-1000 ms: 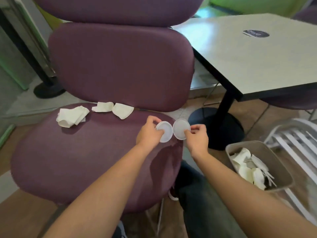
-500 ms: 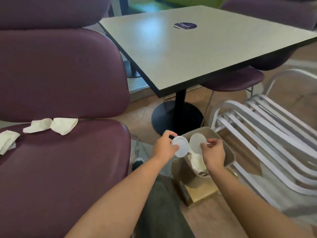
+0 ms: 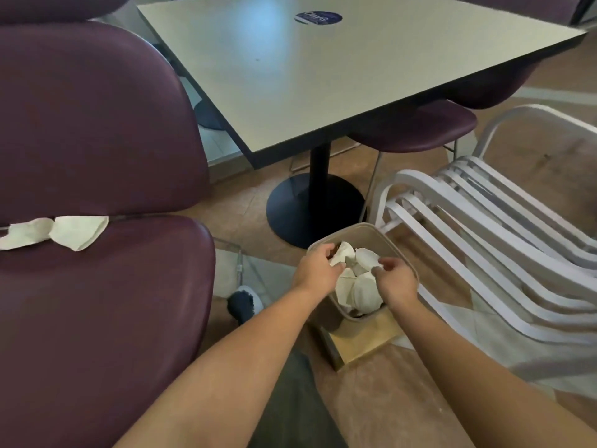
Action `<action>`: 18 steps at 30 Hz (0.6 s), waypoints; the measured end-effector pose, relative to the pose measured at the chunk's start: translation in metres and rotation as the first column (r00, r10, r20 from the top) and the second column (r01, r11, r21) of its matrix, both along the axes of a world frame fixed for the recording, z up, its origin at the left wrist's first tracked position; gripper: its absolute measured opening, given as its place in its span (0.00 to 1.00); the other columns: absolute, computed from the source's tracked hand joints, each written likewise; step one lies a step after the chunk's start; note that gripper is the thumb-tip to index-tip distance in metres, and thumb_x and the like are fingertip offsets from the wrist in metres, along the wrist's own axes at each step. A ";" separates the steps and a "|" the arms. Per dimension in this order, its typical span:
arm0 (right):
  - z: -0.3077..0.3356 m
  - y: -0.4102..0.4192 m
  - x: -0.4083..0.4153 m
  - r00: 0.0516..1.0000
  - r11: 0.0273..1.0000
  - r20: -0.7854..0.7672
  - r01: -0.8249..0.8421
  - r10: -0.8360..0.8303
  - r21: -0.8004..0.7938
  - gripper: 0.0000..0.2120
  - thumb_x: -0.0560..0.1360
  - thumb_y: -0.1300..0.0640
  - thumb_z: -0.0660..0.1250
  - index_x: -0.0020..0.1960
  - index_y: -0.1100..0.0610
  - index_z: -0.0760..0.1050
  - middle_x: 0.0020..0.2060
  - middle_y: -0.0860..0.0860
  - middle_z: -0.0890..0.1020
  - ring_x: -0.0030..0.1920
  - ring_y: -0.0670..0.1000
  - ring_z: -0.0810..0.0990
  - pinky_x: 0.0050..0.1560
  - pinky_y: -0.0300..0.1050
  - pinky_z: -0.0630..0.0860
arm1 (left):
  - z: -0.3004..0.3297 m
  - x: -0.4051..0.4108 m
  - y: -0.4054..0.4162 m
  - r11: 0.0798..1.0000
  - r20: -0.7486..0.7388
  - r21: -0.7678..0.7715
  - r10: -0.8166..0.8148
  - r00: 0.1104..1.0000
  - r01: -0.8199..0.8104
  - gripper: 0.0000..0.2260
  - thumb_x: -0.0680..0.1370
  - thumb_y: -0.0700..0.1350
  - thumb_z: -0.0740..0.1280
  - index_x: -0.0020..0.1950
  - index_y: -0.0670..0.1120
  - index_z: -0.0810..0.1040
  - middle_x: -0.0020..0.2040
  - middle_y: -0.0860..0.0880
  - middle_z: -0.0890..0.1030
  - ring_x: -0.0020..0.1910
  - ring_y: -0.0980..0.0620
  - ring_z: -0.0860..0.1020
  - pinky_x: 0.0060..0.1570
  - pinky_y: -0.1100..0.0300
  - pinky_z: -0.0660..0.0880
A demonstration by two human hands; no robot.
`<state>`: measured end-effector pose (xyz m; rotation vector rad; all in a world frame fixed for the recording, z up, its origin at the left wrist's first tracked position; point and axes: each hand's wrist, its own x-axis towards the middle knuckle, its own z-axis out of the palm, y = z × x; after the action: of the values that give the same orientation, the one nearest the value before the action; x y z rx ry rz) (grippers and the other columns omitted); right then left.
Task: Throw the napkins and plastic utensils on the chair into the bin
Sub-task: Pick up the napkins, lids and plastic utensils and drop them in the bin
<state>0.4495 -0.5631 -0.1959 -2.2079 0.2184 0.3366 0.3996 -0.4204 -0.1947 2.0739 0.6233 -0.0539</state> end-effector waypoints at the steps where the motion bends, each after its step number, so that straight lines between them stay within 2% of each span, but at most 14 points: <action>1: 0.003 0.006 -0.003 1.000 1.000 0.006 -0.025 0.025 0.007 0.15 0.77 0.58 0.66 0.64 0.58 0.76 0.61 0.54 0.79 0.62 0.57 0.76 0.62 0.48 0.71 | 0.003 -0.004 0.005 1.000 0.009 0.006 0.014 1.000 -0.014 0.22 0.78 0.49 0.68 0.71 0.51 0.71 0.67 0.52 0.76 0.66 0.50 0.74 0.64 0.54 0.72; 4: 0.011 0.028 -0.010 0.989 0.991 0.079 -0.130 0.128 0.020 0.14 0.77 0.59 0.66 0.62 0.56 0.78 0.59 0.53 0.80 0.56 0.54 0.78 0.57 0.46 0.72 | 0.011 -0.014 0.022 0.997 0.057 0.054 0.050 0.997 -0.053 0.17 0.79 0.50 0.66 0.68 0.51 0.74 0.63 0.52 0.77 0.62 0.51 0.76 0.59 0.56 0.73; 9: 0.032 0.091 -0.030 0.938 0.946 0.154 -0.321 0.310 0.049 0.10 0.76 0.59 0.66 0.57 0.54 0.79 0.49 0.50 0.82 0.50 0.51 0.80 0.51 0.45 0.77 | 0.035 -0.049 0.078 0.981 0.123 0.122 0.135 0.983 -0.151 0.11 0.80 0.50 0.65 0.61 0.54 0.77 0.57 0.55 0.80 0.56 0.54 0.77 0.56 0.54 0.75; 12: 0.045 0.133 -0.044 0.882 0.894 0.190 -0.446 0.431 0.044 0.10 0.77 0.58 0.66 0.57 0.53 0.80 0.51 0.49 0.81 0.52 0.49 0.79 0.54 0.43 0.75 | 0.050 -0.076 0.118 0.955 0.123 0.178 0.220 0.968 -0.239 0.09 0.80 0.51 0.64 0.59 0.55 0.78 0.54 0.57 0.81 0.53 0.56 0.78 0.51 0.58 0.74; 18: 0.064 0.225 -0.084 0.813 0.818 0.198 -0.570 0.548 0.077 0.07 0.76 0.58 0.65 0.52 0.51 0.80 0.49 0.50 0.82 0.52 0.51 0.79 0.56 0.48 0.77 | 0.067 -0.141 0.199 0.875 0.130 0.237 0.403 0.906 -0.423 0.08 0.79 0.50 0.65 0.57 0.54 0.79 0.55 0.55 0.82 0.55 0.54 0.79 0.54 0.58 0.73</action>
<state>0.3658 -0.3381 -0.1318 -2.1124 -0.5542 0.4664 0.2590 -0.2212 -0.1276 2.1330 1.0617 0.3722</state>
